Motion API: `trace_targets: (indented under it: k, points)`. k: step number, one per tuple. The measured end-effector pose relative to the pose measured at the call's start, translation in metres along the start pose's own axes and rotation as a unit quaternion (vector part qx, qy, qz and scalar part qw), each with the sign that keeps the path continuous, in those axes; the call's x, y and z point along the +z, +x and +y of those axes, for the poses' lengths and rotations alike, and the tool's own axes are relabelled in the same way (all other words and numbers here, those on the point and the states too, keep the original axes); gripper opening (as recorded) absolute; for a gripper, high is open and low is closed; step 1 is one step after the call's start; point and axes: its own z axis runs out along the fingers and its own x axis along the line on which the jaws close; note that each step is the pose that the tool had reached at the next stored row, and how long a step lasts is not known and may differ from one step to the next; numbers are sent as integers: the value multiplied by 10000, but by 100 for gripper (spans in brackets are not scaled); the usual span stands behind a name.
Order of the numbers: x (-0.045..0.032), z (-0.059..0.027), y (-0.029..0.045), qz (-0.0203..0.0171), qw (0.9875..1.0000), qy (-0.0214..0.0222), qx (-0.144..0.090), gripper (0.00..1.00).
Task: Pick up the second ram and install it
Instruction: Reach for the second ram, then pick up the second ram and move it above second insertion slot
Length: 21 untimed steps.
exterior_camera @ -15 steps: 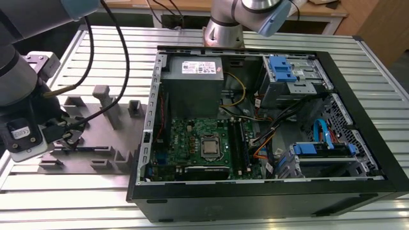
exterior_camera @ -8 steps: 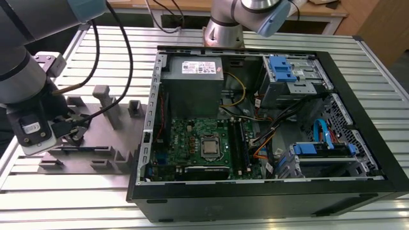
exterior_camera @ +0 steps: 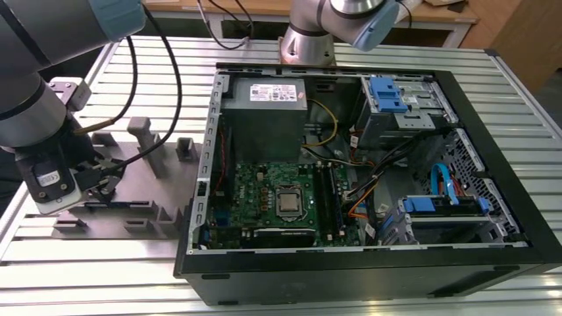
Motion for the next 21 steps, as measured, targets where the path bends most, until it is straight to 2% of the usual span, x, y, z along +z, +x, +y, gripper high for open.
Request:
trace_targets:
  k: [16, 18, 21]
  points:
    - [3, 0, 0, 1, 10000, 0, -11, 11]
    - [3, 0, 1, 4, 10000, -2, -88, 11]
    - [4, 0, 1, 15, 9995, -10, -324, 11]
